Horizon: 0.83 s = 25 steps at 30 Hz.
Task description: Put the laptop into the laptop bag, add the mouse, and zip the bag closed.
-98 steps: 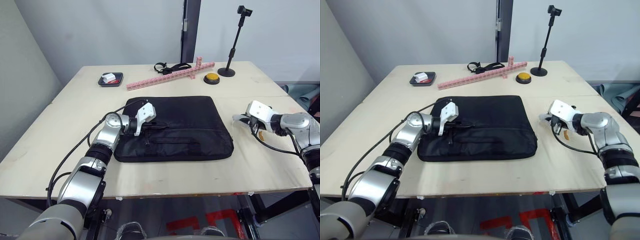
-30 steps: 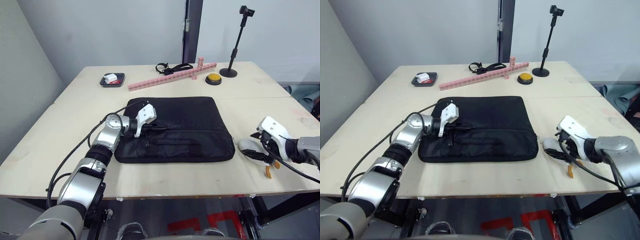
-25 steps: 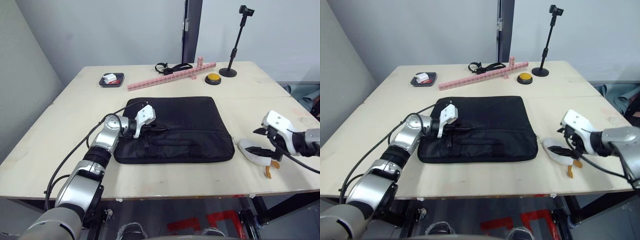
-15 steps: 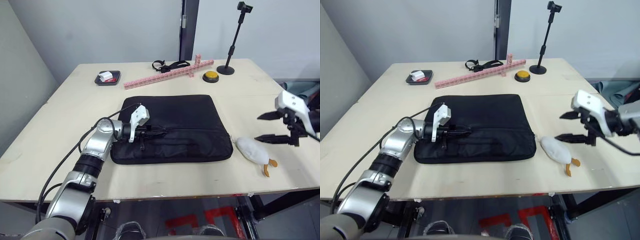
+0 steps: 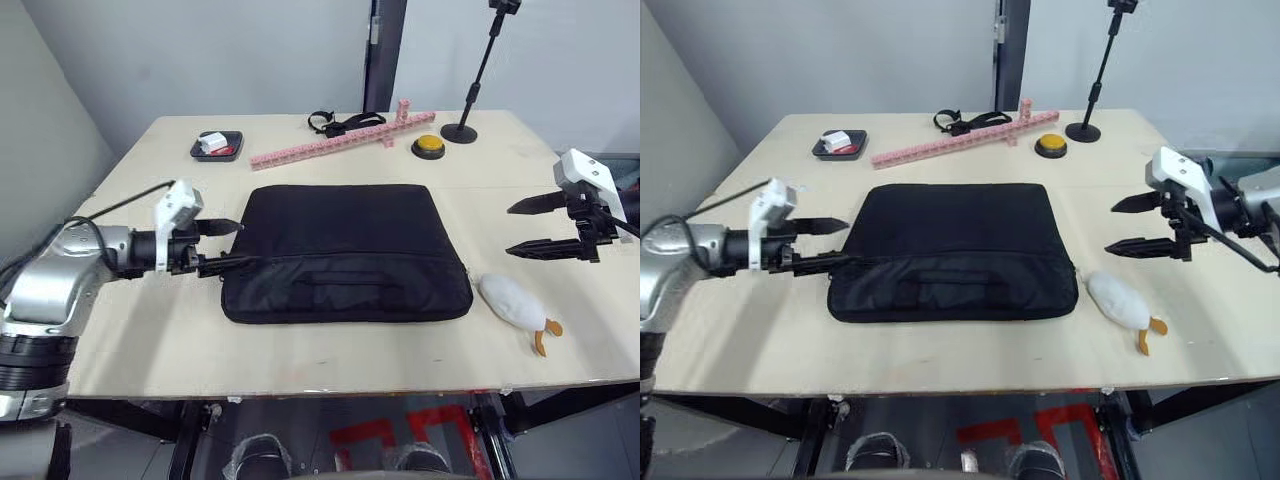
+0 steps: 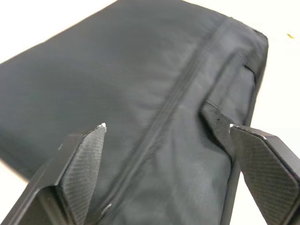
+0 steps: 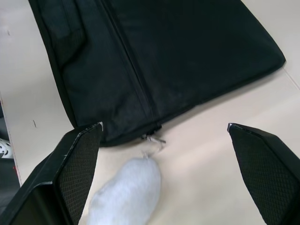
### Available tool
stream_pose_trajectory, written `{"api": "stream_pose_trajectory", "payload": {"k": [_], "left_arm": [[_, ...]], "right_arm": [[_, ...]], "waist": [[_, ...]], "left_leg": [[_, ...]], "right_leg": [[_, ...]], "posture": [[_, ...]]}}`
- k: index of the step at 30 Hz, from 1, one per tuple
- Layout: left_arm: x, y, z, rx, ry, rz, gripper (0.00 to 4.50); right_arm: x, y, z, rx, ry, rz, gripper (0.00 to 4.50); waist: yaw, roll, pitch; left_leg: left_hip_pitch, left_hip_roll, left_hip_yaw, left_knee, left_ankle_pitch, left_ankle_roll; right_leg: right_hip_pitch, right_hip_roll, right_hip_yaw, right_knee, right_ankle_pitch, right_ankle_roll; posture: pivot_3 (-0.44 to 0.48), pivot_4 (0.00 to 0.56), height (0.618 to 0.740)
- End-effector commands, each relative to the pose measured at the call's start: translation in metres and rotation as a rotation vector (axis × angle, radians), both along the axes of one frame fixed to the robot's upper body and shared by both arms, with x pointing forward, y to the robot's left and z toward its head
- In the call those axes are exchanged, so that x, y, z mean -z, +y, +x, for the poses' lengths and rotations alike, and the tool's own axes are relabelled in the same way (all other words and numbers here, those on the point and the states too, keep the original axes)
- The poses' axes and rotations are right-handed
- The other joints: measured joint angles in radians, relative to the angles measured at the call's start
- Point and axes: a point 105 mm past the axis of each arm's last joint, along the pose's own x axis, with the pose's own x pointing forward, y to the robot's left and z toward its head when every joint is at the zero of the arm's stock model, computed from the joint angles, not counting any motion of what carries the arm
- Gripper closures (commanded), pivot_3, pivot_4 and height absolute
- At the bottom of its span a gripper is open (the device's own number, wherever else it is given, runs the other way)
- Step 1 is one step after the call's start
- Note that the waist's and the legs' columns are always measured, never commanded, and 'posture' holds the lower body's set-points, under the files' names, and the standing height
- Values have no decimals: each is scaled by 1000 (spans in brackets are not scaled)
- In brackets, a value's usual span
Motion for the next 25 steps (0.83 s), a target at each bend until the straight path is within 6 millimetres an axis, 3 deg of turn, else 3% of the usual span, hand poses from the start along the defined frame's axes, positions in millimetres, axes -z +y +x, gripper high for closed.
{"api": "stream_pose_trajectory", "payload": {"k": [1,6,13,25], "left_arm": [[-24,63,-22,-176,-29,151,34],[-42,108,-27,-318,-75,249,34],[-53,135,-30,-381,-98,306,34],[-49,136,-25,-384,-95,292,34]], "right_arm": [[-15,-2,-6,-12,-44,36,0],[-19,-1,-11,-14,-47,56,0],[-27,-4,-11,-11,-74,37,0],[-29,-7,-9,3,-84,30,0]], "waist": [[-12,-5,3],[-14,-9,5],[-10,-8,5],[-11,-8,5]], "left_leg": [[0,0,0,1,0,0],[1,4,0,3,0,0],[3,4,-2,10,-1,0],[4,4,-4,16,-1,0]], "right_leg": [[-1,0,0,0,0,-1],[2,3,0,0,1,-2],[4,2,0,7,1,-3],[4,2,0,15,0,-5]], "posture": [[0,150,740],[0,150,740],[0,150,740],[0,150,740]]}}
